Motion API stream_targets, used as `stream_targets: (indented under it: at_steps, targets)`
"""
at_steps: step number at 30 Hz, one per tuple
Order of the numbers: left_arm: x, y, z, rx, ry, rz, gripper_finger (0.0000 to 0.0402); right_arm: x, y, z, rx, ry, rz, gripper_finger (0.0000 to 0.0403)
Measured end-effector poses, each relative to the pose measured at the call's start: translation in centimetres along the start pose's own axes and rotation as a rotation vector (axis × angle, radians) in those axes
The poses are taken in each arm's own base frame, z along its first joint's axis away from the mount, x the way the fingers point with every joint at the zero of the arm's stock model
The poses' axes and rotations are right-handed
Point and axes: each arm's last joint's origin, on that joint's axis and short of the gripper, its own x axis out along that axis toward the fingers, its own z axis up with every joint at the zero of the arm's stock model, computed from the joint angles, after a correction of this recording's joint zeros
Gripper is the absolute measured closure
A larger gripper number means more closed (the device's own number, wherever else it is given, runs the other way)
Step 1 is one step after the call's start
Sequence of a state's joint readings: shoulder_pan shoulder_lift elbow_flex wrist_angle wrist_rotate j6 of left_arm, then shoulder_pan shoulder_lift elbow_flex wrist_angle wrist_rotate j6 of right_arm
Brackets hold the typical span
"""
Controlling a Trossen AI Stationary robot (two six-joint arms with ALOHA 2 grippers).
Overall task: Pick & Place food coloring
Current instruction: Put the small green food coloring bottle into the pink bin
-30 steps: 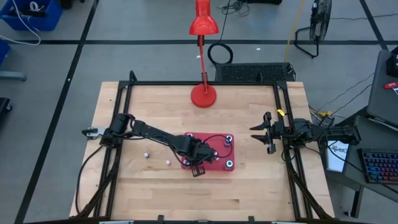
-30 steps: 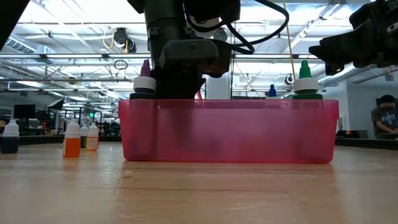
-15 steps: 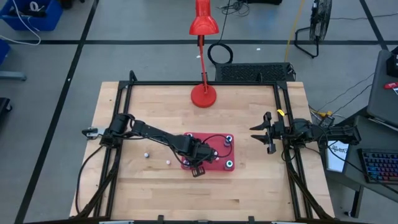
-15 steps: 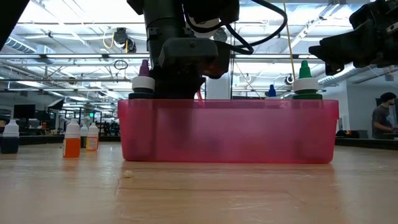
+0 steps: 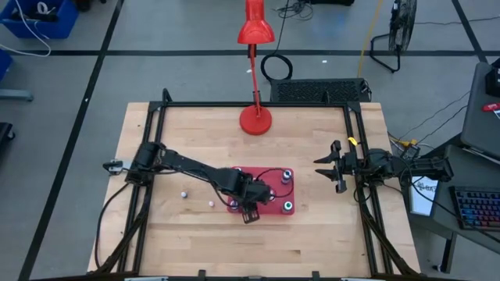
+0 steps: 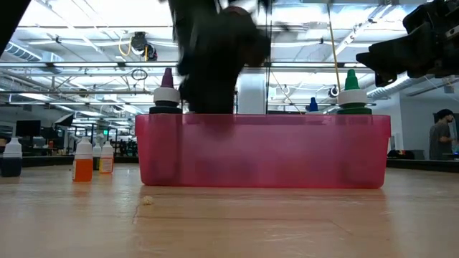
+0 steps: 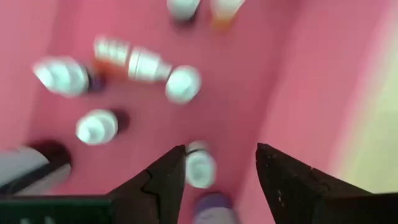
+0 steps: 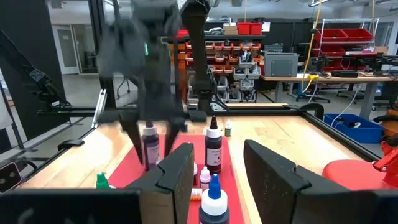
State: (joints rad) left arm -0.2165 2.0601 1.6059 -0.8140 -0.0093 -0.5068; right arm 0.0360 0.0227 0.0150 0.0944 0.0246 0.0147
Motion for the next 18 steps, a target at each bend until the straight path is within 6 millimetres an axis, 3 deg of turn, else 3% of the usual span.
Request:
stream_targets:
  at_steps: [4, 8, 12, 18]
  targets:
    - [-4.1, -0.3, 0.8, 0.025, -0.111, -0.040, 0.0198, 0.0, 0.0, 0.0, 0.000, -0.005, 0.000, 0.0273]
    - [-7.5, 0.1, 0.3, 0.023, -0.162, -0.024, 0.0199, 0.0, 0.0, 0.0, 0.000, -0.005, 0.001, 0.0273]
    - [-11.4, 1.2, -1.8, -0.065, -0.131, 0.102, 0.0209, 0.0, 0.0, 0.0, 0.000, -0.003, 0.000, 0.0273]
    - [-14.8, 3.1, -5.8, -0.255, -0.023, 0.321, 0.0206, 0.0, 0.0, 0.0, 0.000, -0.002, 0.000, 0.0273]
